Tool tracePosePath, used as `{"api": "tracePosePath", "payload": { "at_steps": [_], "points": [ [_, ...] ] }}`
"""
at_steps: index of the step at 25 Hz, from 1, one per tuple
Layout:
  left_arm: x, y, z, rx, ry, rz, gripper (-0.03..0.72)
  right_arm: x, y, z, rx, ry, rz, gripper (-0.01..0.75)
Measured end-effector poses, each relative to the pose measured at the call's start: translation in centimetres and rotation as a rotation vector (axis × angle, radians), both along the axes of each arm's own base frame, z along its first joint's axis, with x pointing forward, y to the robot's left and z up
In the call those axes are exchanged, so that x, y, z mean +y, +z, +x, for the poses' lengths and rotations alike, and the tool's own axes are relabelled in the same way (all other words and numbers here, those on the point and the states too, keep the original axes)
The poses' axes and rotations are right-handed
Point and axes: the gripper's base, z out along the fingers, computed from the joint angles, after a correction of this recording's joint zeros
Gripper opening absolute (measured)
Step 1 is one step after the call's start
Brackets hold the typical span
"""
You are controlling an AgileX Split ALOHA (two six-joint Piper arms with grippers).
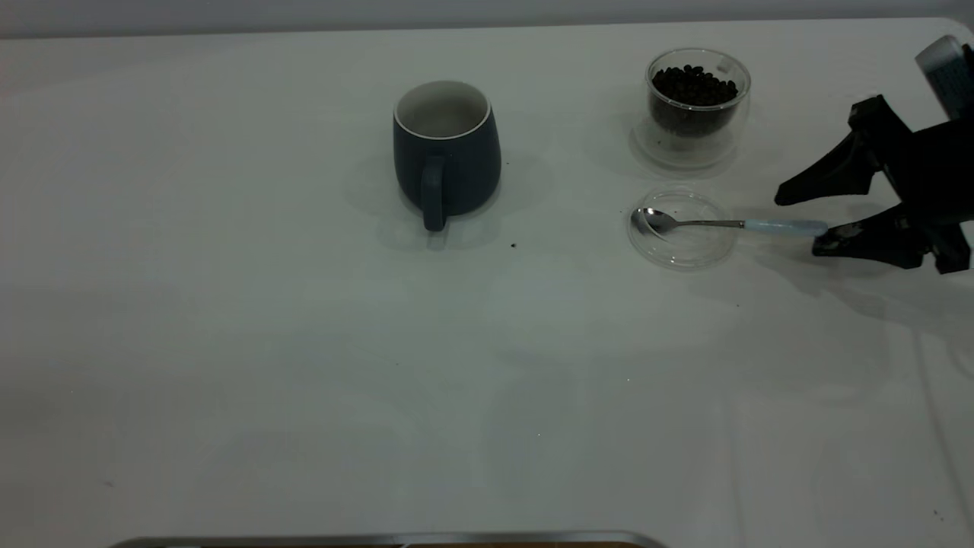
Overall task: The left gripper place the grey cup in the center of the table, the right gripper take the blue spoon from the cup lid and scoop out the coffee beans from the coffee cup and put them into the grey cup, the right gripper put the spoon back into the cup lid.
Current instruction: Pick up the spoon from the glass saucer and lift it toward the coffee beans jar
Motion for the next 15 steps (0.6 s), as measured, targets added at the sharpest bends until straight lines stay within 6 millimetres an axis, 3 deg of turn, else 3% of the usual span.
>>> {"api": "tracePosePath", "payload": {
  "at_steps": [10,15],
  "points": [
    [0.0,0.0,0.0,0.0,0.0,0.0,0.567,0.62,-0.89,-0.09,-0.062,0.014,0.08,0.582],
    [0.0,0.0,0.0,0.0,0.0,0.0,0.567,0.74,-0.75,-0.07,-0.081,0.028,0.092,0.504]
  ]
}}
